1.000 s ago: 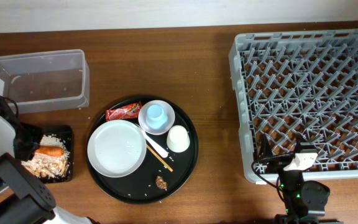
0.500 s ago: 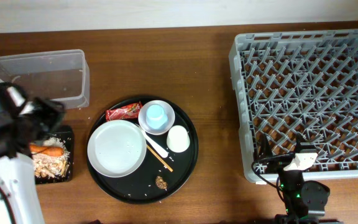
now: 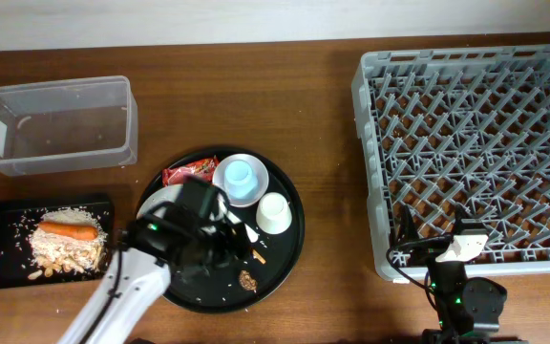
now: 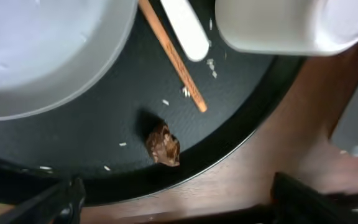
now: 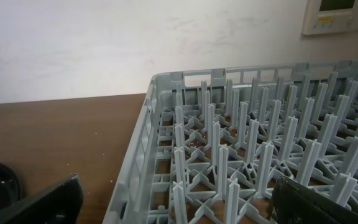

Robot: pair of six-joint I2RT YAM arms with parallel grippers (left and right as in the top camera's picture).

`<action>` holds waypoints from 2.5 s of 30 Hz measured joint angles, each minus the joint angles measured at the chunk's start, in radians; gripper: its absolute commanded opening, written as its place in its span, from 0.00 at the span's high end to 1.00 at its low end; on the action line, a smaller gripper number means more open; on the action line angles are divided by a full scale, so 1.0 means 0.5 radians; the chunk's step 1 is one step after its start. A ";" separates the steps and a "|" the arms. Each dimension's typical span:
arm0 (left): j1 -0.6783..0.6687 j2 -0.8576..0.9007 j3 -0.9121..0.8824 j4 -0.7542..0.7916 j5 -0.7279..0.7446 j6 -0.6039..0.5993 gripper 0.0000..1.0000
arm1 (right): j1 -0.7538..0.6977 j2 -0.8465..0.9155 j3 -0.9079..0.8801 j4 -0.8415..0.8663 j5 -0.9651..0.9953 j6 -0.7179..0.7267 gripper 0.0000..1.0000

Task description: Sort waste into correct bins and load items into the dishwasher rack

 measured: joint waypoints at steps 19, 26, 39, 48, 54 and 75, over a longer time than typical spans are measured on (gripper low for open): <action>-0.595 0.622 -0.128 0.317 -0.327 -0.564 0.26 | 0.000 0.000 0.000 0.000 0.000 0.000 0.01; -0.595 0.622 -0.136 0.349 -0.374 -0.566 0.44 | 0.000 0.000 0.000 -0.001 0.000 -0.001 0.01; -0.595 0.622 -0.185 0.407 -0.426 -0.569 0.75 | 0.000 0.000 0.000 0.000 0.000 0.000 0.01; -0.578 0.626 -0.050 0.140 -0.428 -0.555 0.87 | 0.000 0.000 0.000 -0.001 0.000 0.000 0.01; -0.171 0.586 0.278 -0.069 -0.509 -0.380 0.87 | 0.000 0.000 0.000 -0.001 0.001 -0.001 0.01; 1.993 1.015 0.646 0.272 -0.836 -0.227 0.68 | 0.000 0.000 0.000 -0.001 0.000 0.000 0.01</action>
